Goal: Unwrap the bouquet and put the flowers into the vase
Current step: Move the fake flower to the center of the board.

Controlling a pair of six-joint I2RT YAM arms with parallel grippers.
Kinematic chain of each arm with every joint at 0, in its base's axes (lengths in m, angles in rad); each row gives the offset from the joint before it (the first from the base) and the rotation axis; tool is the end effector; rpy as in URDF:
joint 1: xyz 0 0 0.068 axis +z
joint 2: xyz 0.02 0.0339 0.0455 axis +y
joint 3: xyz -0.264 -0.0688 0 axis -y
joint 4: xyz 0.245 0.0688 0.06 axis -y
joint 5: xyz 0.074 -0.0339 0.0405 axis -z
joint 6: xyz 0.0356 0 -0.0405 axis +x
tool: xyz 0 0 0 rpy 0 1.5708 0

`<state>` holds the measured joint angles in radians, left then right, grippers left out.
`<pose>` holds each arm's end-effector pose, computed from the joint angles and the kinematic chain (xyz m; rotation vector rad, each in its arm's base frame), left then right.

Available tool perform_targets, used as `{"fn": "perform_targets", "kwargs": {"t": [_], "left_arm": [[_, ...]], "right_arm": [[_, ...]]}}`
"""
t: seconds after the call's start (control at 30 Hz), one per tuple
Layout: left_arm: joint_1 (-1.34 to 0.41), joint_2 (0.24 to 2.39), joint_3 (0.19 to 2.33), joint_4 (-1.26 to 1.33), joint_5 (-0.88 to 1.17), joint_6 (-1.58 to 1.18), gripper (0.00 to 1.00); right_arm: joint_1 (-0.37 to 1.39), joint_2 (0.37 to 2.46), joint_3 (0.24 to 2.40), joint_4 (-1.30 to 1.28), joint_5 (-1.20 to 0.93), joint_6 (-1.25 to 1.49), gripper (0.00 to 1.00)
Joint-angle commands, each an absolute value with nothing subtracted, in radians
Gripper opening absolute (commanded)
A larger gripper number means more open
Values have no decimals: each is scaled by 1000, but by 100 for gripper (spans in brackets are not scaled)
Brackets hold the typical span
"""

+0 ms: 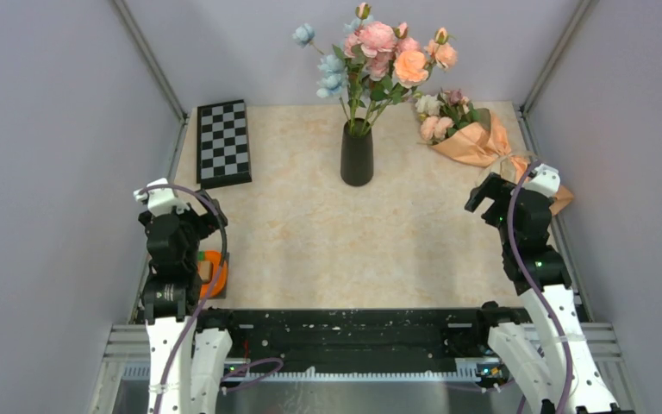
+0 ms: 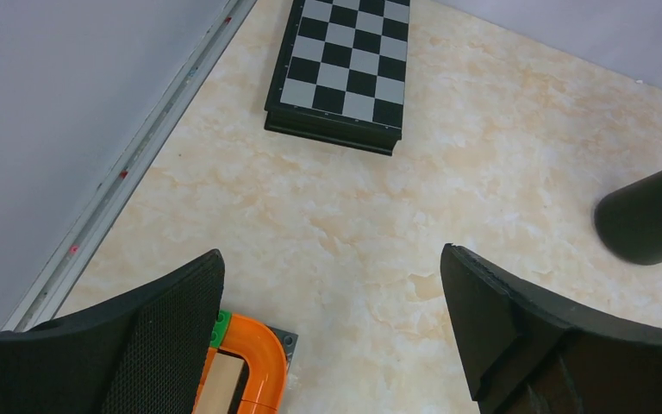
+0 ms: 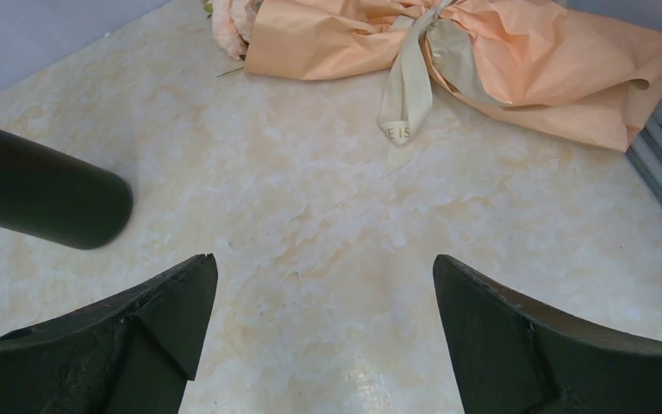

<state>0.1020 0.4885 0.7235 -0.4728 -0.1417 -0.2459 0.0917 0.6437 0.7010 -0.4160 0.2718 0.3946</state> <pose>0.1162 0.0169 0.3271 -0.4113 1.7588 0.0257 0.1516 0.0043 0.3079 0.4666 1.8586 0.0651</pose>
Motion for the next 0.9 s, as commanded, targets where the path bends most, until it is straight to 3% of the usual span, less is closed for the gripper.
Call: {"fn": "perform_targets", "kwargs": {"t": [0.0, 0.43, 0.87], "left_arm": [[100, 512, 749, -457, -141, -264, 99], [100, 517, 746, -476, -146, -259, 99], [100, 538, 728, -481, -173, -225, 99]], "right_arm": [[99, 645, 726, -385, 274, 392, 99], [99, 716, 652, -200, 234, 380, 99], [-18, 1224, 932, -139, 134, 187, 93]]}}
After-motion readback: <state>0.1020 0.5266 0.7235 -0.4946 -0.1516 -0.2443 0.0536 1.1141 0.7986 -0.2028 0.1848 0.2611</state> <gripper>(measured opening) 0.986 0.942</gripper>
